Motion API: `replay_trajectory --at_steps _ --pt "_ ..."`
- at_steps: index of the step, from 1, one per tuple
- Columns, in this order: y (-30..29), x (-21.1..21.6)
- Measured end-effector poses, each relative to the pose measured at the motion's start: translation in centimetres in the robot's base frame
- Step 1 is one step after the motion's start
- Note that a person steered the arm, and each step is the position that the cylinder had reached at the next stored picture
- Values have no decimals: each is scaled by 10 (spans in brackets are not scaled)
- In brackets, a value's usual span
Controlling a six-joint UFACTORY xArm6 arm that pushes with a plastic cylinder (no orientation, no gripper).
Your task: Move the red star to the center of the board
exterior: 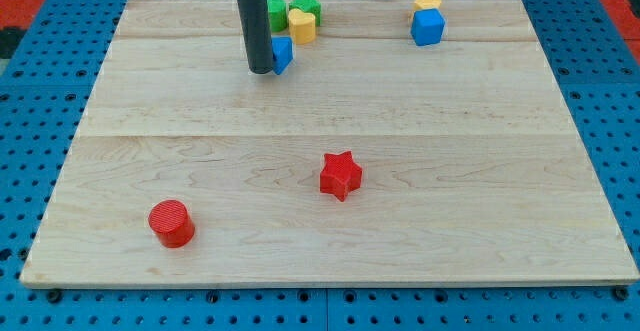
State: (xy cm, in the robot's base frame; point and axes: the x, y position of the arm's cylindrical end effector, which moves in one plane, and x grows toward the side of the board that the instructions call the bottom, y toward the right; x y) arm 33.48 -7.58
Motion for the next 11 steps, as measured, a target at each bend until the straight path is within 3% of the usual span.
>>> replay_trajectory --at_steps 3,4,5,6,7,9,10,11 --pt "35 -37" --pt "37 18" --pt "91 89" --pt "184 137" --pt "154 221" --pt "27 124" --pt "24 110" --pt "58 148"
